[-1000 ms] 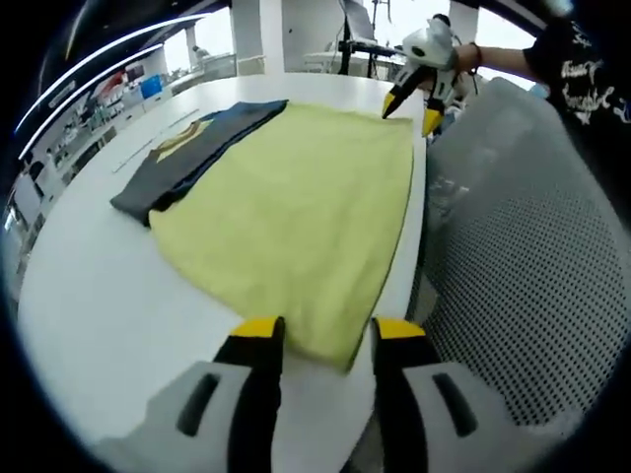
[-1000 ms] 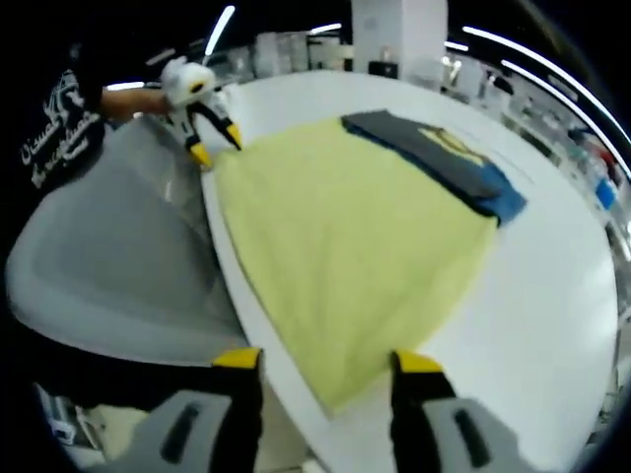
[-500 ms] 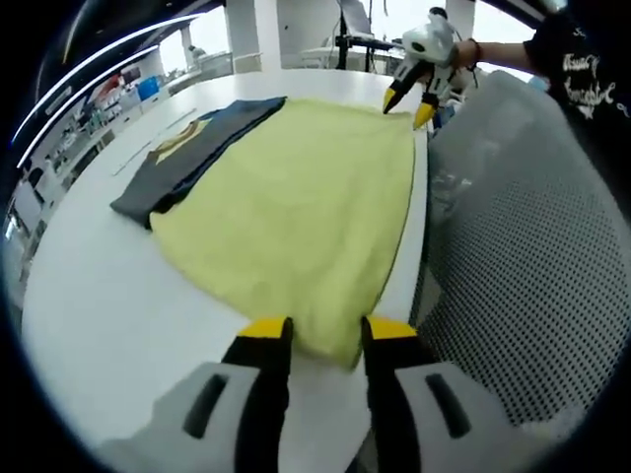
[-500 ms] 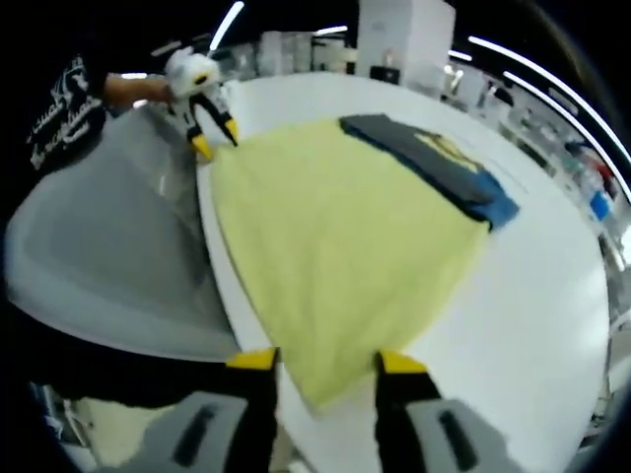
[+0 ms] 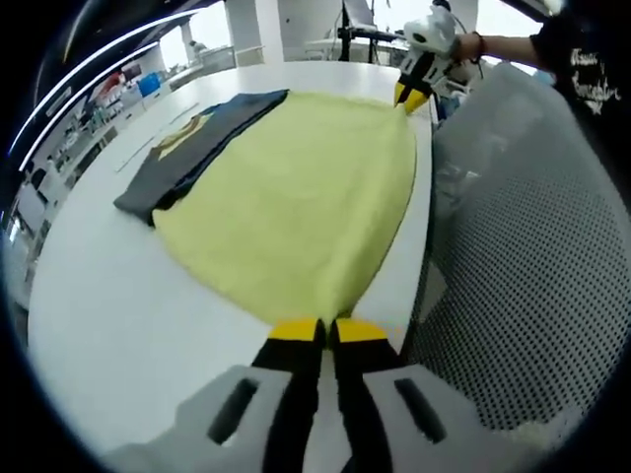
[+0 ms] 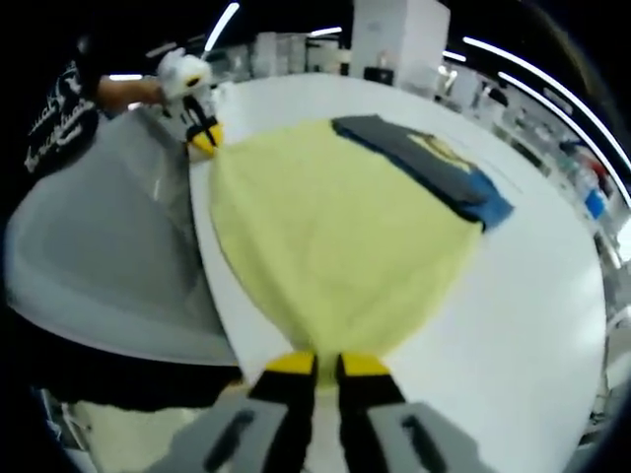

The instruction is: Fold the garment on the visible template until the final outline fits inside the template.

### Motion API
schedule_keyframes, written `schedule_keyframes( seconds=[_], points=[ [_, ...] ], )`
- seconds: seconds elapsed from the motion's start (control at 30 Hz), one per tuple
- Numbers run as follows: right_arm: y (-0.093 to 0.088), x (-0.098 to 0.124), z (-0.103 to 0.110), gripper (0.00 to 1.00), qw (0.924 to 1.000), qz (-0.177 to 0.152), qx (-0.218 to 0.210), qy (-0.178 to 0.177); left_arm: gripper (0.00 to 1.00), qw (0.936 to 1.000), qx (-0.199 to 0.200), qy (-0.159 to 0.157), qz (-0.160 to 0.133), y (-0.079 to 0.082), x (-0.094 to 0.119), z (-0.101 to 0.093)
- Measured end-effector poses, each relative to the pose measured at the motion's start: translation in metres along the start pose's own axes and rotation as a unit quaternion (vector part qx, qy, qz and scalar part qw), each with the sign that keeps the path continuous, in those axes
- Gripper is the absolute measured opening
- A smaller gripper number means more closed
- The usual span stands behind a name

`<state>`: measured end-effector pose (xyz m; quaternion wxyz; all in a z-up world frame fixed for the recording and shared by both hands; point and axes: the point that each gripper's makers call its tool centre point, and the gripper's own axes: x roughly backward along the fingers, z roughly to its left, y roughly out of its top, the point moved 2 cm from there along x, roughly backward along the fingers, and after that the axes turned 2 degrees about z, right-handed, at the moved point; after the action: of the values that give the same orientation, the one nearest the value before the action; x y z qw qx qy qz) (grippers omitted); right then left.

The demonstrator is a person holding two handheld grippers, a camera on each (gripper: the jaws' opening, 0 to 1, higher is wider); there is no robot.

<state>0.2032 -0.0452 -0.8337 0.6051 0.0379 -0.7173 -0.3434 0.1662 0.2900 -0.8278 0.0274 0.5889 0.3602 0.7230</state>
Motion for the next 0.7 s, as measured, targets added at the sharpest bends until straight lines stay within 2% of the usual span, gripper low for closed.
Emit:
schedule_keyframes(
  seconds=[0.27,0.47,0.7],
  points=[
    [0.002,0.01,0.003,0.0,0.9991,-0.023,-0.035,0.004,0.0,0.9998,0.019,0.006,-0.003,0.001,0.008,-0.003],
    [0.003,0.017,0.013,0.0,0.9983,-0.031,-0.047,0.01,0.0,0.9996,0.028,0.007,-0.003,-0.001,0.017,-0.009],
    [0.001,0.024,0.024,0.0,0.9975,-0.035,-0.058,0.018,0.0,0.9981,0.06,-0.013,-0.008,-0.009,0.023,-0.02]
  ],
)
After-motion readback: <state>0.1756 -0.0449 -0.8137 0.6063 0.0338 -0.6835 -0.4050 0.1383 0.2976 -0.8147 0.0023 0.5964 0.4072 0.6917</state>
